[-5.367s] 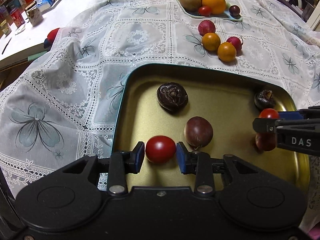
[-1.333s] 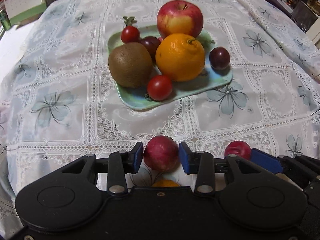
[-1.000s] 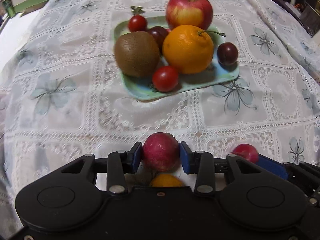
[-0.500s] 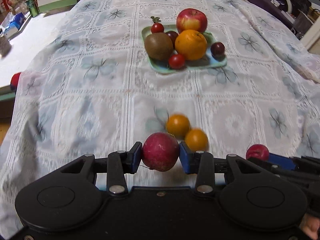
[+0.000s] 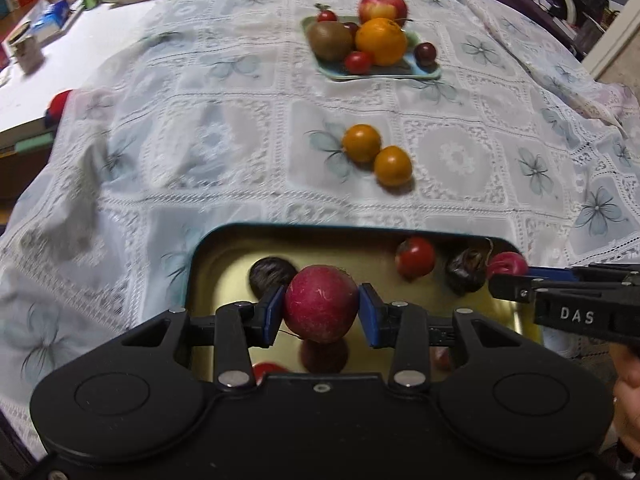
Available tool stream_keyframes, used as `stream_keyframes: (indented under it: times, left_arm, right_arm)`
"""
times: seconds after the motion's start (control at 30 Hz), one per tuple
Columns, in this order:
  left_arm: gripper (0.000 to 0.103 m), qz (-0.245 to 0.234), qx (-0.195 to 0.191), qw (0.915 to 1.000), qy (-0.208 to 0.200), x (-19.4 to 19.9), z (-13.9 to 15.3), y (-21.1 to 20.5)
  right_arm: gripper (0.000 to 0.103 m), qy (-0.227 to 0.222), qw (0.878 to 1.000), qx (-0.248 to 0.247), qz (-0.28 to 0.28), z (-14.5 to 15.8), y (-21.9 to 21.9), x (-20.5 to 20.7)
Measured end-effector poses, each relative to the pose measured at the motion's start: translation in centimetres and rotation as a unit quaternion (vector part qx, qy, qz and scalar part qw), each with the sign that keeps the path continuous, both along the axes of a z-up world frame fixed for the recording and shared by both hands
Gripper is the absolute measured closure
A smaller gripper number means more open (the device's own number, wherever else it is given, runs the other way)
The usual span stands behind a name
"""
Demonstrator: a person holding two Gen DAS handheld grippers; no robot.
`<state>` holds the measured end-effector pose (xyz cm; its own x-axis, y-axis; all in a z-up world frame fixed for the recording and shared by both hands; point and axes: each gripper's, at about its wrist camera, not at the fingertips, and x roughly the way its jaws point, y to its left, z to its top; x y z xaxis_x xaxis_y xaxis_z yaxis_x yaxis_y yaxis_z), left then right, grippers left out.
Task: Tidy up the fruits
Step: 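Carry the red plums over the gold tray and open both tools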
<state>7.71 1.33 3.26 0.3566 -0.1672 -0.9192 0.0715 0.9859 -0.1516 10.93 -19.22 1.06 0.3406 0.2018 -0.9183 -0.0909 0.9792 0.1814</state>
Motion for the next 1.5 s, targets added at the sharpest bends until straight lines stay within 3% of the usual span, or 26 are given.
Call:
stream_keyframes:
  times: [0.3, 0.67, 1.5]
  left_arm:
    - [0.055, 0.049, 0.028, 0.9982, 0.022, -0.5, -2.0, 2.6]
    - [0.055, 0.044, 0.024, 0.9978, 0.044, -1.0, -3.1, 3.0]
    - [0.056, 0.042, 0.026, 0.9978, 0.044, -1.3, -2.8, 2.7]
  right_arm:
    - [0.068, 0.018, 1.0, -0.022, 0.013, -1.2, 0.9, -0.5]
    - [0.068, 0.031, 0.999, -0.042, 0.012, -2.0, 0.9, -0.3]
    - [0.067, 0.038, 0.999, -0.021, -0.002, -1.5, 0.2, -0.2]
